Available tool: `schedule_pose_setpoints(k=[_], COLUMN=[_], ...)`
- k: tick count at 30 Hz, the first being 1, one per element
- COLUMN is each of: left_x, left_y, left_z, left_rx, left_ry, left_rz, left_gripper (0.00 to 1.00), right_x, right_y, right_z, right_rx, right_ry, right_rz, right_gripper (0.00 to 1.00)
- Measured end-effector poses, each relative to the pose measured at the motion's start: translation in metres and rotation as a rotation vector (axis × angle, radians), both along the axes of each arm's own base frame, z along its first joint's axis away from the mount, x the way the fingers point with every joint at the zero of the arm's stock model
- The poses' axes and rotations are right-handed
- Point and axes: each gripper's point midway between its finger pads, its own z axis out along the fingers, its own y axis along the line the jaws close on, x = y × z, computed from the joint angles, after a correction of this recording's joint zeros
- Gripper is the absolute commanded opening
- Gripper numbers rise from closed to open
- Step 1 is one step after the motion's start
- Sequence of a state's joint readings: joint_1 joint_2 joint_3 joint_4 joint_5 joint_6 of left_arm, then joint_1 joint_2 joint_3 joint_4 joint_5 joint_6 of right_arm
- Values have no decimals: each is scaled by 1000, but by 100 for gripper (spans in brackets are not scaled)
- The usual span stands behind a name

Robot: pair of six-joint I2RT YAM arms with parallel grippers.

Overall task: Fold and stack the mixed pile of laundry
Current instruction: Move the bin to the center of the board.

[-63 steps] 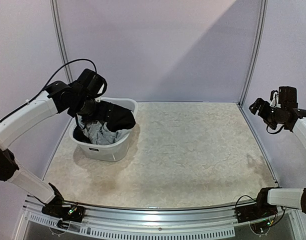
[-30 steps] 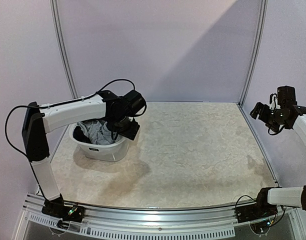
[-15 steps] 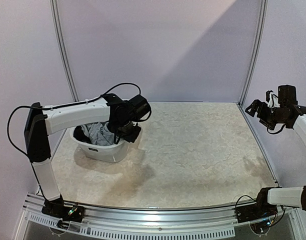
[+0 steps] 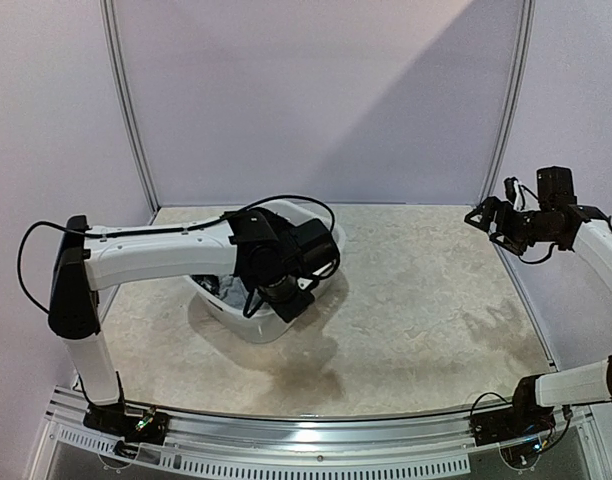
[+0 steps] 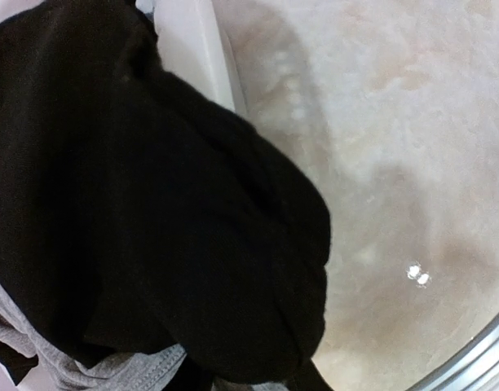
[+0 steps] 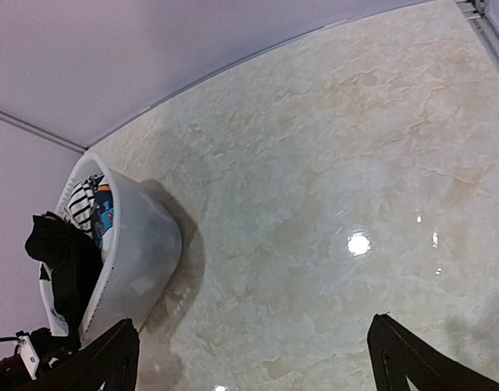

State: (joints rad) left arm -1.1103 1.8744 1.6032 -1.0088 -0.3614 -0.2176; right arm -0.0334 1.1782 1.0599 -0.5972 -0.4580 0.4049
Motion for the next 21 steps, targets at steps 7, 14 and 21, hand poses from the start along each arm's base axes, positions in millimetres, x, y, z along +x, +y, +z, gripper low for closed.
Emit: schedule_pose_setpoints(k=[7, 14, 21], left_x=[-40, -55, -51], left_y=[-20, -16, -15], left_z=[0, 5, 16], left_rx=[43, 61, 77], left_ry=[-15, -22, -56], left_rz=[-246, -383, -379], left_gripper=[22, 38, 74], right_x=[8, 11, 25], right_y=[64, 115, 152], right_z=[-11, -27, -46], right_rx=[-39, -73, -123], right_ry=[30, 64, 103], right_rz=[209, 355, 428], right_gripper=[99, 98, 93])
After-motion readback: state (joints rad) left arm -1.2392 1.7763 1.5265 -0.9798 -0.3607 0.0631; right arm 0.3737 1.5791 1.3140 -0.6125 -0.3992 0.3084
